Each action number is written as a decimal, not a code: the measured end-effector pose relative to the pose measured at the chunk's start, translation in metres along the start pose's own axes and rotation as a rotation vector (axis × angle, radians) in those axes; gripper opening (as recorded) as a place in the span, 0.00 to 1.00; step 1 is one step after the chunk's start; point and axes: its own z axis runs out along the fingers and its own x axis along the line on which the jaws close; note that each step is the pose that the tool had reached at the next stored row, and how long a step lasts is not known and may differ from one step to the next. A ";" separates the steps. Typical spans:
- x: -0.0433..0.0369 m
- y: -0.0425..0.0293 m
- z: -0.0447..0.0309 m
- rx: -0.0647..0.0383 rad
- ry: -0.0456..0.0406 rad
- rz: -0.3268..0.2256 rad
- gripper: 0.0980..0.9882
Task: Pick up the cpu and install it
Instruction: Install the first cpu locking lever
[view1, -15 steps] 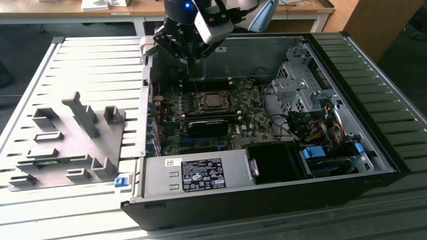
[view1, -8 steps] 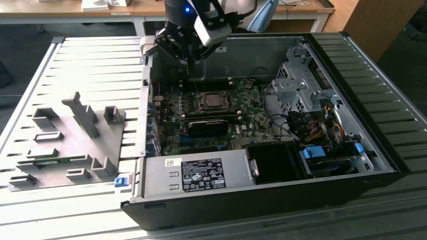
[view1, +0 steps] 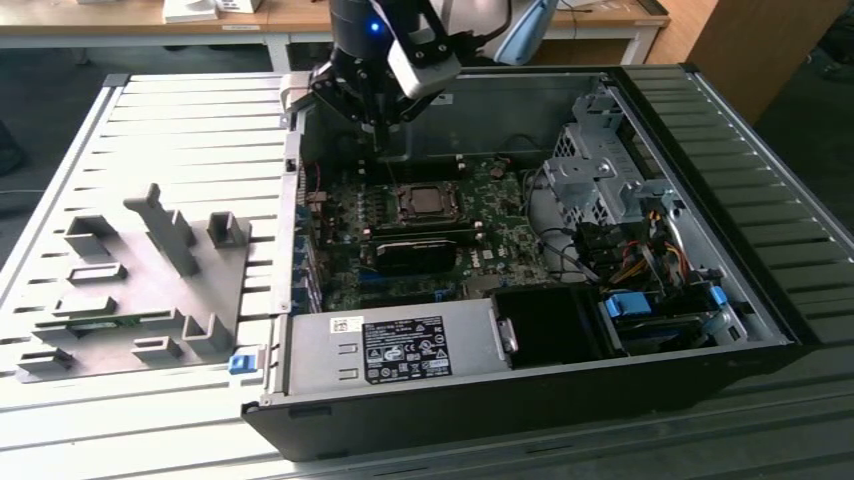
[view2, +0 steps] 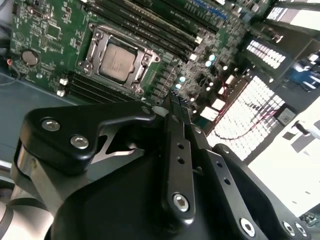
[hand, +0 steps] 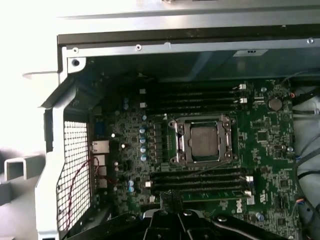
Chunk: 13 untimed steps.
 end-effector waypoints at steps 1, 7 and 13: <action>0.0002 0.0020 0.0015 0.000 0.0001 0.000 0.01; 0.0012 0.0109 0.0124 0.000 0.0000 0.000 0.01; 0.0024 0.0109 0.0229 0.001 -0.0001 0.000 0.01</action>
